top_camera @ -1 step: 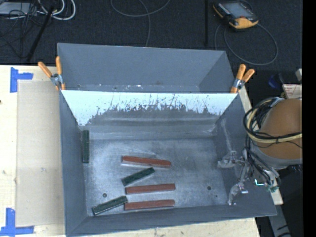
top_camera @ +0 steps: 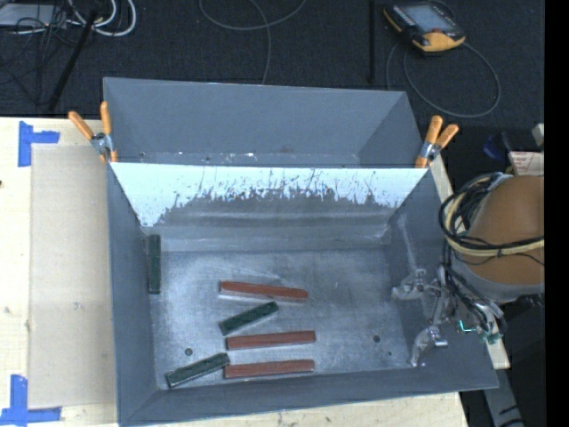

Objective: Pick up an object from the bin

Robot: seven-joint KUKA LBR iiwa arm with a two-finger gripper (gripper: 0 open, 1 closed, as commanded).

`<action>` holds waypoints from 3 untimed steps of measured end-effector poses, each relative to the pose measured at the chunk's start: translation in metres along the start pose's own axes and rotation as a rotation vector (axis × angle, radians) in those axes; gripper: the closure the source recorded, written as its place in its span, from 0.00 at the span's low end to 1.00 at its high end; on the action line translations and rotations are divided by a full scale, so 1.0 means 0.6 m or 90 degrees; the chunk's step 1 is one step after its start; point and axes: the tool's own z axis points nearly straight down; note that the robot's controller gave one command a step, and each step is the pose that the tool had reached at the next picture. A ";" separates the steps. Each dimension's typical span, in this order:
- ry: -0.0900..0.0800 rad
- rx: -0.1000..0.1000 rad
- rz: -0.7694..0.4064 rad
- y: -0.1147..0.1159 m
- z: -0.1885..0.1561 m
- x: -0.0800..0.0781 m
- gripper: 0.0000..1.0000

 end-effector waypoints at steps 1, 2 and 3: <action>-0.003 0.001 0.010 0.078 0.060 -0.004 0.00; 0.003 -0.002 0.003 0.125 0.024 -0.076 0.00; -0.007 0.001 -0.002 0.145 0.022 -0.085 0.00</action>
Offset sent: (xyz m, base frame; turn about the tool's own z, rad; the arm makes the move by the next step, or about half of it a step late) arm 0.0617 0.0703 0.0033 0.0097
